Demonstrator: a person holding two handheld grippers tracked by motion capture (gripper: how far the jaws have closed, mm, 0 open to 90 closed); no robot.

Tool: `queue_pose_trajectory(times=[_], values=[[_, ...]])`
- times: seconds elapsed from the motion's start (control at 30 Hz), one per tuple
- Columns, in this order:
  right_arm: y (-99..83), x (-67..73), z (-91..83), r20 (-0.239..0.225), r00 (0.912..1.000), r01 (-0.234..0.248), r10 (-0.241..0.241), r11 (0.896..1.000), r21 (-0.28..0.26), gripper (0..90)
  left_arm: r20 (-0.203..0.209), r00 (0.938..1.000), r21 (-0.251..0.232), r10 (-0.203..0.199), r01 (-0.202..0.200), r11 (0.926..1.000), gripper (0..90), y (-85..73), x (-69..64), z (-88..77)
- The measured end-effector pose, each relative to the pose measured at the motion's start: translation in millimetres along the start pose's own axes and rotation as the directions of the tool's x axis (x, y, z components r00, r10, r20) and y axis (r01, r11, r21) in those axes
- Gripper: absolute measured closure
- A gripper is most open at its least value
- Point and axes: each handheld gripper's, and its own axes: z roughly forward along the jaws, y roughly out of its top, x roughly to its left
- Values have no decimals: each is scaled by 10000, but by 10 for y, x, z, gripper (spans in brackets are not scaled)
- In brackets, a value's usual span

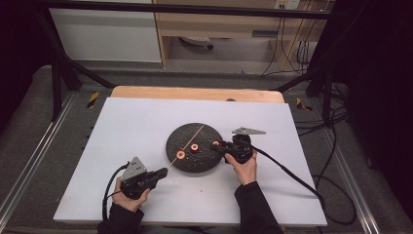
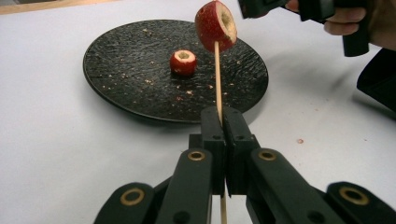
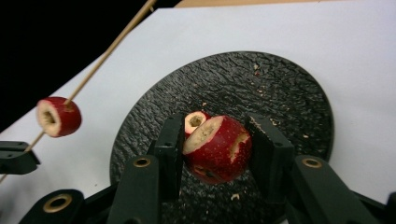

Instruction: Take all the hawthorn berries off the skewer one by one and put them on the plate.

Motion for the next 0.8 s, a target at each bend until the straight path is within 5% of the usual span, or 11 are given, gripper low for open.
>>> queue_pose_trajectory(times=[0.43, 0.8], values=[[-156, -69, 444, 410, 9991, 103, -144, 9951, 985, 600, 32, 10000, 103, 50, -50, 9999, 884, -14, -9, 27], [-125, -15, 348, 276, 9984, 473, -496, 9958, 782, 457, 55, 9999, 135, 122, -122, 9998, 884, -15, -26, 30]])
